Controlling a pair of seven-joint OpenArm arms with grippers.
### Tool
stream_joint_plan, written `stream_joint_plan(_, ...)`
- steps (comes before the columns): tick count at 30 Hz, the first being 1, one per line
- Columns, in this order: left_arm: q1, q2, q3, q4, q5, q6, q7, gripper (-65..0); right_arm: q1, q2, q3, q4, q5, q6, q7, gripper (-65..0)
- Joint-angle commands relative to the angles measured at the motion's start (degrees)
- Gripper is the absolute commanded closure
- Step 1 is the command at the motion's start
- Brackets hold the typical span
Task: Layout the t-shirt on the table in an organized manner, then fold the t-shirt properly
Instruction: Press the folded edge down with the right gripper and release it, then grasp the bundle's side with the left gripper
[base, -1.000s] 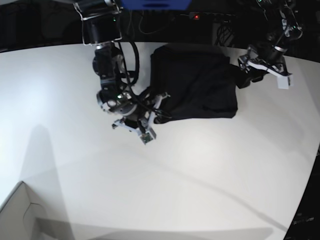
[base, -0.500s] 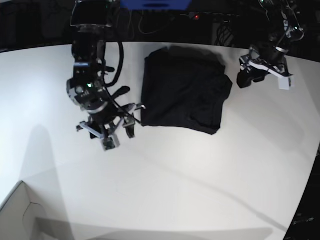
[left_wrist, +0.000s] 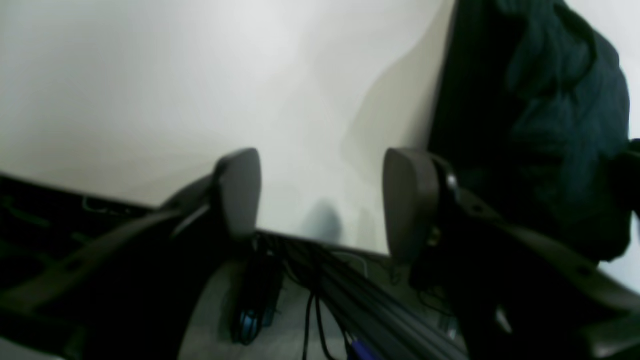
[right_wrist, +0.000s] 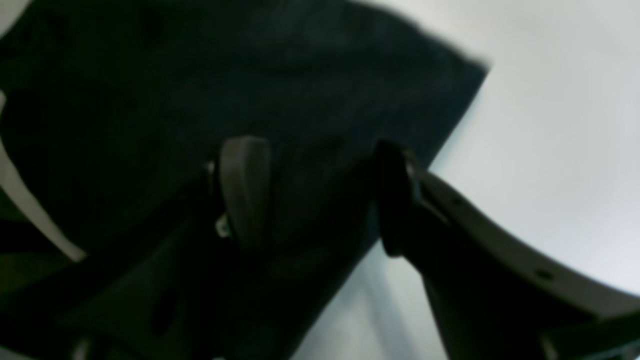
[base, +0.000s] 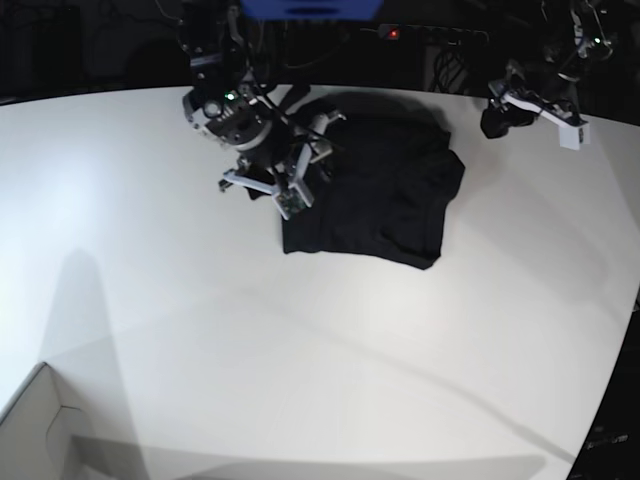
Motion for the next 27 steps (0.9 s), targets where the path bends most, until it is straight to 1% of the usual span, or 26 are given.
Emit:
stream_joint_plan(1,0.1,-0.5,-0.3,1.7,-0.8,-0.4,-1.0,-37.5,-0.2,-0.2,0.0,-0.1,0.5,0.2,1.1,-33.4)
stream_joint_plan(4,0.1,-0.1,-0.3,4.3,-0.9,-0.4,-1.0,-37.5,-1.7,1.5,-0.1,-0.8,0.5,0.2,1.3,-33.4)
stream_joint_plan(7,-0.3,0.1,-0.2,7.6,-0.9,-0.4,-1.0,-37.5,-3.2,1.8,0.0,-0.2,0.5,0.2,1.4,-33.4)
stream_joint_plan(10,-0.5,1.7,-0.2,10.9,-0.9,-0.4,-1.0,-37.5,-4.6,3.5,0.3,3.9,0.5,0.2,1.4,-33.5)
stream_joint_plan(12,-0.9,2.5,0.1,12.3,-1.0,-0.4,-1.0,-37.5,-5.4,4.0,0.3,7.9,0.5,0.2,1.4,-33.5)
stream_joint_plan(13,-1.5,3.2,0.1,12.7,-1.5,-0.4,-1.0,-37.5,-5.7,4.2,0.3,9.7,0.5,0.2,1.4,-33.6)
stream_joint_plan(15,-2.7,4.9,0.2,12.8,-4.6,-0.4,-0.9,-37.5,-6.1,4.2,0.5,12.9,0.4,0.2,1.4,-33.6)
stream_joint_plan(17,-3.7,6.1,0.4,12.8,-8.1,-0.3,-0.9,-37.5,-6.6,4.3,2.2,14.9,0.4,0.2,1.4,-33.6)
stream_joint_plan(19,-4.8,6.4,2.7,12.4,-10.1,0.3,-0.9,-37.5,-7.1,4.1,3.6,15.7,0.4,0.2,1.4,-33.6)
stream_joint_plan(21,-6.3,6.3,5.8,12.0,-9.4,0.3,-0.9,-37.5,-7.1,4.1,4.5,15.7,0.4,0.2,1.4,-33.6)
stream_joint_plan(25,-7.0,6.7,9.6,10.8,-5.2,0.7,-0.9,-37.5,-7.3,4.1,5.8,15.8,0.4,0.2,1.4,-33.6)
stream_joint_plan(27,-6.9,6.8,10.3,9.2,-3.6,3.4,-1.0,-37.5,-7.3,4.2,5.8,15.8,0.4,0.2,1.4,-33.6)
